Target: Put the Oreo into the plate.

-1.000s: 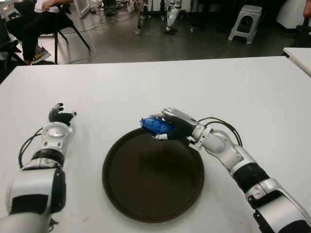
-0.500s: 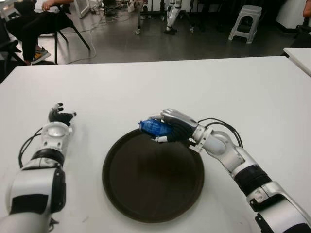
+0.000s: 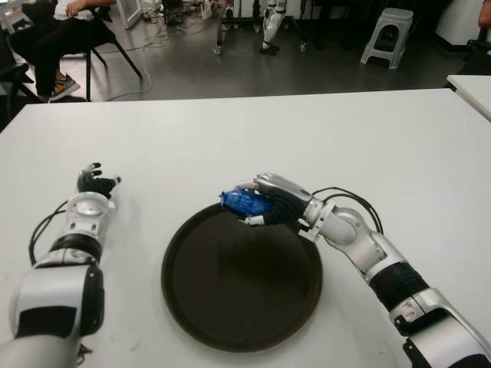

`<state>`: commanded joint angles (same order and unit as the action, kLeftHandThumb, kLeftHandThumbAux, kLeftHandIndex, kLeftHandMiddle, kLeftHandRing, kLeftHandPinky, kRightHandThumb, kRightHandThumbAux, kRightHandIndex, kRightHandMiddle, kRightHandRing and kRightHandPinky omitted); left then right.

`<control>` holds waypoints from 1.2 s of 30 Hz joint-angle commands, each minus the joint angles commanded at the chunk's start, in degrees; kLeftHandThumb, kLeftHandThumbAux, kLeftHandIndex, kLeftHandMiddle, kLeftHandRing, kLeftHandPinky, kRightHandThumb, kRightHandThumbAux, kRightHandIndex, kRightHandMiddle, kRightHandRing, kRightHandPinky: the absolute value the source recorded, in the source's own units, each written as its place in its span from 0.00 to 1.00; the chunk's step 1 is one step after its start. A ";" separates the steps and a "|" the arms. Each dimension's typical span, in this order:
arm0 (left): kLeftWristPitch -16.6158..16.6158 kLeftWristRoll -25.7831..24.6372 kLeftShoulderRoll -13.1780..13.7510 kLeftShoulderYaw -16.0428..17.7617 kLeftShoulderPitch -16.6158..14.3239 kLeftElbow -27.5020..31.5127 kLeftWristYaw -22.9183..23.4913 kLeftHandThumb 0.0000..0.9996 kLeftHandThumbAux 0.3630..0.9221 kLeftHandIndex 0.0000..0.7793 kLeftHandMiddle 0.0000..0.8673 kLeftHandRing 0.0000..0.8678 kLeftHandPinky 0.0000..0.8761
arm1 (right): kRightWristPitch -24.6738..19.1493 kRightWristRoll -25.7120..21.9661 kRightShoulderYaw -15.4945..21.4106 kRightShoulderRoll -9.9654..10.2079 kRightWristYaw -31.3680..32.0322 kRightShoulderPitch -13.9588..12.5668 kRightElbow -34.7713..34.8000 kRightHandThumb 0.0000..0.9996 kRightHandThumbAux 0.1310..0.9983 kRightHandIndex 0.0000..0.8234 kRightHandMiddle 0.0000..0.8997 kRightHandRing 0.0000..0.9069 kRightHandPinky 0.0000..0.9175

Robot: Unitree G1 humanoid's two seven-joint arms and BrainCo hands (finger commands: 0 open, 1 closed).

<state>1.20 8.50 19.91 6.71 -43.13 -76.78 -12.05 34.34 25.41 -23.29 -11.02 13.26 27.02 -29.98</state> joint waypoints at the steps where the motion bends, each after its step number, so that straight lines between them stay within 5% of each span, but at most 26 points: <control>1: 0.01 -0.03 -0.02 0.03 0.00 0.00 0.04 0.27 0.72 0.18 0.18 0.19 0.20 | -0.12 -0.04 0.01 -0.02 0.07 -0.06 0.08 0.85 0.63 0.50 0.58 0.94 0.91; 11: -0.19 -0.30 -0.09 0.37 -0.03 -0.04 0.12 0.26 0.74 0.14 0.17 0.19 0.19 | 0.82 0.54 -0.24 -0.44 -0.20 0.41 0.33 0.85 0.62 0.51 0.59 0.89 0.85; 17: -0.35 -0.50 -0.21 0.71 -0.13 -0.10 -0.14 0.27 0.72 0.15 0.18 0.20 0.20 | 2.58 -0.44 -0.43 -0.50 0.89 1.44 -1.29 0.83 0.63 0.51 0.54 0.58 0.54; 19: -0.29 -0.53 -0.26 0.79 -0.14 -0.10 -0.19 0.27 0.72 0.15 0.18 0.20 0.20 | 3.09 -0.65 -0.60 -0.11 1.12 1.68 -2.39 0.74 0.66 0.49 0.41 0.42 0.38; 20: -0.26 -0.53 -0.27 0.82 -0.14 -0.10 -0.20 0.27 0.72 0.16 0.18 0.20 0.20 | 3.33 -0.64 -0.69 0.07 1.12 1.77 -2.89 0.58 0.61 0.38 0.34 0.35 0.31; 24: -0.37 -0.36 -0.26 0.74 -0.23 -0.12 -0.12 0.27 0.72 0.17 0.18 0.21 0.21 | 4.80 -2.54 -0.52 0.13 2.59 2.00 -3.76 0.29 0.52 0.15 0.19 0.18 0.15; 25: -0.28 -0.41 -0.28 0.79 -0.20 -0.10 -0.06 0.24 0.72 0.17 0.18 0.20 0.19 | 5.91 -2.86 -0.47 0.39 2.26 2.24 -4.65 0.11 0.42 0.02 0.06 0.04 0.02; 36: -0.27 -0.21 -0.31 0.68 -0.21 -0.12 -0.02 0.24 0.72 0.18 0.18 0.20 0.21 | 11.51 -1.71 -0.74 1.11 -0.32 4.62 -11.94 0.11 0.36 0.00 0.00 0.00 0.00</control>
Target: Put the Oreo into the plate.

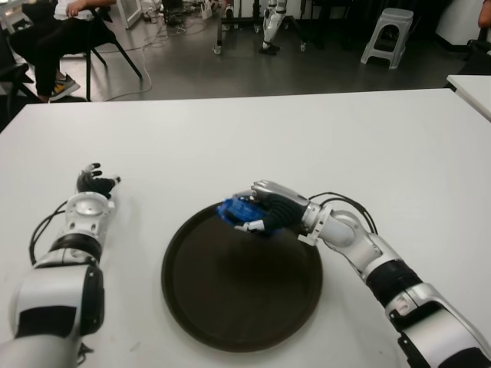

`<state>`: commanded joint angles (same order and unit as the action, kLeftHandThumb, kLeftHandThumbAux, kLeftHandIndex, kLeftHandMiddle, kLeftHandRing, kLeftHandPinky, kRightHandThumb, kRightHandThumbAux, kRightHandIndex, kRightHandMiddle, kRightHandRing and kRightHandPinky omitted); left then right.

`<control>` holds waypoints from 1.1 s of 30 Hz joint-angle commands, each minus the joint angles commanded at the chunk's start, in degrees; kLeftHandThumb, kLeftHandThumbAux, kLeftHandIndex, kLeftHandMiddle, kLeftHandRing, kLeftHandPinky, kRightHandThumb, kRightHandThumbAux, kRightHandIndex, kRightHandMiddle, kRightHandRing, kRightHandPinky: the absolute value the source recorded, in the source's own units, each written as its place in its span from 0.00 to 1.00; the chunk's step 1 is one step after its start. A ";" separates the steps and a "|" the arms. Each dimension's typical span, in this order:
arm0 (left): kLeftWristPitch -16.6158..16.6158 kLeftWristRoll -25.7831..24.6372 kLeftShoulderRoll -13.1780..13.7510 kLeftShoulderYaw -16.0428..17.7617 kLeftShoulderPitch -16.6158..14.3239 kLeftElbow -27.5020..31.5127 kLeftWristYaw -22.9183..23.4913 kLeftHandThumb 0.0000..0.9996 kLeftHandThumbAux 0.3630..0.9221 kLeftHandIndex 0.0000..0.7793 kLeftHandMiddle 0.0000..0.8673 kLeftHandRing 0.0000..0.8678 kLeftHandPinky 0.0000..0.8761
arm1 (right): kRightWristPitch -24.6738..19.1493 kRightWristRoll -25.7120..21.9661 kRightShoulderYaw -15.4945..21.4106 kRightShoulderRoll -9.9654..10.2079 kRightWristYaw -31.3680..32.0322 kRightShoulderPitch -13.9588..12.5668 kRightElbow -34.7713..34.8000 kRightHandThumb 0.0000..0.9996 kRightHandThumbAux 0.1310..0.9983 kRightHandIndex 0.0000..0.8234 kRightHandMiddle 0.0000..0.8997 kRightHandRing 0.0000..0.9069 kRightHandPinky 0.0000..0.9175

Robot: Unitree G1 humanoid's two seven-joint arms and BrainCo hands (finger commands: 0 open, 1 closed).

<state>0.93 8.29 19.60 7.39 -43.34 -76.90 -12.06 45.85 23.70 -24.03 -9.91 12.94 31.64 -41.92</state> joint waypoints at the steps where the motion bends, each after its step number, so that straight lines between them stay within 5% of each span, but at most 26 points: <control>1: -0.06 0.05 0.00 -0.05 -0.01 -0.01 -0.04 0.24 0.71 0.18 0.18 0.20 0.21 | 0.26 0.27 -0.14 0.05 -0.15 0.30 -0.79 0.11 0.36 0.00 0.00 0.00 0.00; 33: 0.69 -0.19 -0.30 0.11 0.34 0.09 0.05 0.25 0.72 0.16 0.14 0.16 0.17 | 2.02 -0.35 -0.08 0.75 0.16 2.22 -7.09 0.06 0.35 0.01 0.02 0.00 0.00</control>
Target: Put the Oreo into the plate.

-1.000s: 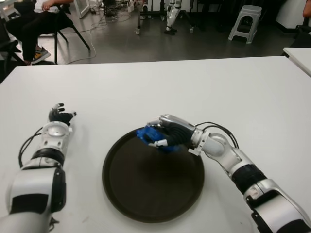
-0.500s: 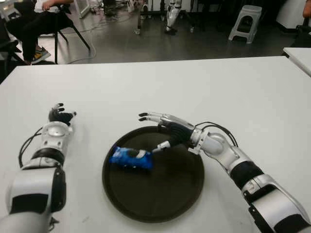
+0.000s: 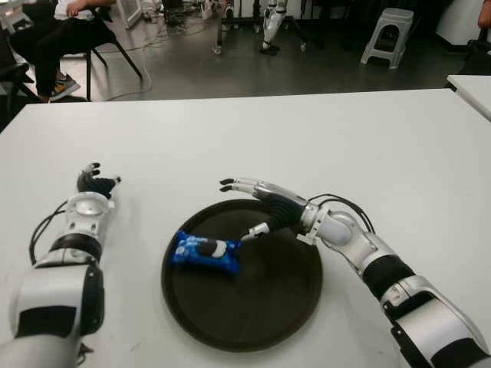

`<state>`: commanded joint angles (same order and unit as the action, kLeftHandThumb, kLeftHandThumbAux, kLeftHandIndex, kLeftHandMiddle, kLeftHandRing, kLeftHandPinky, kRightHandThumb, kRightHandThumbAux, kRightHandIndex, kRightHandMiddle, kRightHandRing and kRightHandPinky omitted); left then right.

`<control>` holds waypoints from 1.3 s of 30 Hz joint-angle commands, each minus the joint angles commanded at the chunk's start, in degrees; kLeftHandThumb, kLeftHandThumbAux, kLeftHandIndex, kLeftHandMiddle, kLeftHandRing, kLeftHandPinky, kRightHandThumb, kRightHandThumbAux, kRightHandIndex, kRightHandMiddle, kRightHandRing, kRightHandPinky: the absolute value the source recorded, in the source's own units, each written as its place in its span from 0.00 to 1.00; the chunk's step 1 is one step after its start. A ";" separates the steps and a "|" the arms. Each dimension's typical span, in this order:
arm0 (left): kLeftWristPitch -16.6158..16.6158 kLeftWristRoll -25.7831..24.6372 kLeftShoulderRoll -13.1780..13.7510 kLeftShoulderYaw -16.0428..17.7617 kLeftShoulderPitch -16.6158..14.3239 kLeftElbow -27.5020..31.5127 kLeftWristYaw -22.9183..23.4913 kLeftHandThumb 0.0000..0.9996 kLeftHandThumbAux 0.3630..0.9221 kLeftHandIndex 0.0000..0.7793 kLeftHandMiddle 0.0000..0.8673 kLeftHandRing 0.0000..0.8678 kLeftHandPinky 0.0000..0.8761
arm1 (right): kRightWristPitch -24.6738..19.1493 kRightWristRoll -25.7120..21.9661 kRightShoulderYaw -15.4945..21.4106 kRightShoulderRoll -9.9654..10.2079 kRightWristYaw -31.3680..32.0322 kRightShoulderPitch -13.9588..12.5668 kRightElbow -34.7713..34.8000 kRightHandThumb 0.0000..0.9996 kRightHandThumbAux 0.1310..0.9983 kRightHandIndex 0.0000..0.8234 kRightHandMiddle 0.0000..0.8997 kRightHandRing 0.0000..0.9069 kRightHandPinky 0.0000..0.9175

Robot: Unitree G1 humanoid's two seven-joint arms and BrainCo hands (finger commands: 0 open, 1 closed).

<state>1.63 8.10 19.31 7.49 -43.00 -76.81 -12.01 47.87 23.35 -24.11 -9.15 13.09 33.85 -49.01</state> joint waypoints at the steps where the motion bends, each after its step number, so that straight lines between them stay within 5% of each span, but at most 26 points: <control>1: -0.01 -0.02 -0.01 0.03 0.00 0.00 -0.07 0.26 0.71 0.17 0.14 0.17 0.18 | 0.02 0.08 -0.02 -0.02 -0.05 0.02 -0.02 0.06 0.35 0.01 0.02 0.00 0.00; 17: 0.15 -0.20 -0.35 0.34 0.35 -0.09 -0.82 0.32 0.68 0.20 0.17 0.20 0.23 | 1.71 1.39 1.52 -1.24 -5.07 2.07 -6.13 0.03 0.31 0.03 0.03 0.00 0.00; 26: 0.46 -0.69 -0.41 0.86 0.68 -0.12 -0.51 0.36 0.67 0.20 0.17 0.19 0.23 | -4.22 11.04 1.50 -4.98 -29.80 6.77 -12.65 0.01 0.38 0.00 0.00 0.00 0.00; 34: 0.68 -0.97 -0.26 1.07 0.92 -0.12 -0.15 0.34 0.66 0.15 0.17 0.18 0.20 | -11.03 9.53 3.99 -6.49 -37.31 10.11 -19.94 0.04 0.49 0.00 0.00 0.00 0.00; 39: 0.69 -0.89 0.01 0.98 0.96 -0.14 -0.11 0.34 0.67 0.16 0.17 0.19 0.22 | -20.84 7.94 6.62 -7.43 -41.17 10.85 -26.07 0.08 0.58 0.00 0.00 0.00 0.00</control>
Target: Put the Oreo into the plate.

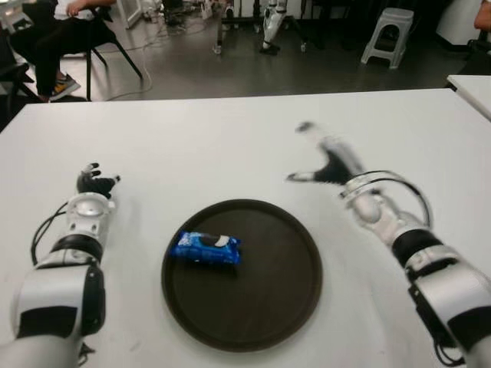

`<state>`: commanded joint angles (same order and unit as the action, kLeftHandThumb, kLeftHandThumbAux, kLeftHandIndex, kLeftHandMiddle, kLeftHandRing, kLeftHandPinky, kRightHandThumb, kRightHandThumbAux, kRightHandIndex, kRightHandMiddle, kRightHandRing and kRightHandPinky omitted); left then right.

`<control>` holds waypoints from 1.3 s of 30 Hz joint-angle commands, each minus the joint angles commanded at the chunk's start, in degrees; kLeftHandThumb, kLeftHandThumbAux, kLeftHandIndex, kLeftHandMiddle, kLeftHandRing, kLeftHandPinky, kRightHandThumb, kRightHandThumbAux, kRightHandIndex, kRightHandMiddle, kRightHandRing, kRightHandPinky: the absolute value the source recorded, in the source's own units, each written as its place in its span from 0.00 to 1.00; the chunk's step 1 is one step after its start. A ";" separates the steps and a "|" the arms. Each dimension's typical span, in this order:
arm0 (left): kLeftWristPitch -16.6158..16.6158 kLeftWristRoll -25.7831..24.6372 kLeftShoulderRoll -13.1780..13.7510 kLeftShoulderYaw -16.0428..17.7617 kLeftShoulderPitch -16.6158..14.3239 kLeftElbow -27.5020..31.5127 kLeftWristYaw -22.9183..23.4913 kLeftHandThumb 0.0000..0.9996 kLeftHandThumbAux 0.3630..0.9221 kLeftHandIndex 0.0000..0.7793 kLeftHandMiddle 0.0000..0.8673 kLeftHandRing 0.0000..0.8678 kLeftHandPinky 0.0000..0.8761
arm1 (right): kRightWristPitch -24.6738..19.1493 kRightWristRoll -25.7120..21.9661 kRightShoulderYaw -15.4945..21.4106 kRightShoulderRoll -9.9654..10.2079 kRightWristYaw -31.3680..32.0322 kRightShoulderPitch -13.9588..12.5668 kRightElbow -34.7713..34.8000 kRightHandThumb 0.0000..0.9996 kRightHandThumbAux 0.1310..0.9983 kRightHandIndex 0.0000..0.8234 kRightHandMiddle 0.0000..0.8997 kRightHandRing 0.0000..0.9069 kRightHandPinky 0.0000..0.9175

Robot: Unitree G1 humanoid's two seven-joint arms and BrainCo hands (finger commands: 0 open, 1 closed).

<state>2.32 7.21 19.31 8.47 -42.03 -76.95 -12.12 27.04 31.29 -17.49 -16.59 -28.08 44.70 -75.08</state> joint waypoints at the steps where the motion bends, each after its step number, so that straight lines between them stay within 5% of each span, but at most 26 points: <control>1: 0.03 -0.01 0.04 0.01 0.02 0.00 0.05 0.34 0.67 0.16 0.17 0.19 0.22 | -1.19 -0.11 0.22 -0.10 -0.61 -0.01 -0.52 0.08 0.59 0.00 0.00 0.00 0.00; 15: 0.36 -0.20 0.48 0.33 0.50 -0.10 0.40 0.37 0.69 0.20 0.17 0.20 0.22 | -11.82 -5.69 6.87 -0.86 -4.00 -0.87 -1.94 0.17 0.64 0.00 0.00 0.00 0.00; 26: 1.13 -0.63 0.82 1.15 0.89 0.07 0.89 0.36 0.68 0.15 0.17 0.18 0.18 | -12.01 -21.46 22.43 0.75 7.30 -1.75 -2.32 0.13 0.71 0.08 0.12 0.11 0.11; 34: 1.61 -0.63 0.92 1.51 0.96 0.19 1.18 0.38 0.70 0.14 0.17 0.17 0.16 | -10.14 -30.55 31.57 2.48 14.74 -1.07 -2.00 0.27 0.65 0.28 0.17 0.14 0.10; 39: 1.68 -0.62 0.87 1.49 0.71 0.31 1.28 0.40 0.71 0.14 0.17 0.18 0.16 | -9.74 -32.80 34.49 3.20 18.09 -1.10 -2.20 0.61 0.66 0.46 0.19 0.15 0.13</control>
<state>4.00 6.59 20.18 9.96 -41.32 -76.63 -10.85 17.30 -1.51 17.00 -13.38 -9.99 43.60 -77.28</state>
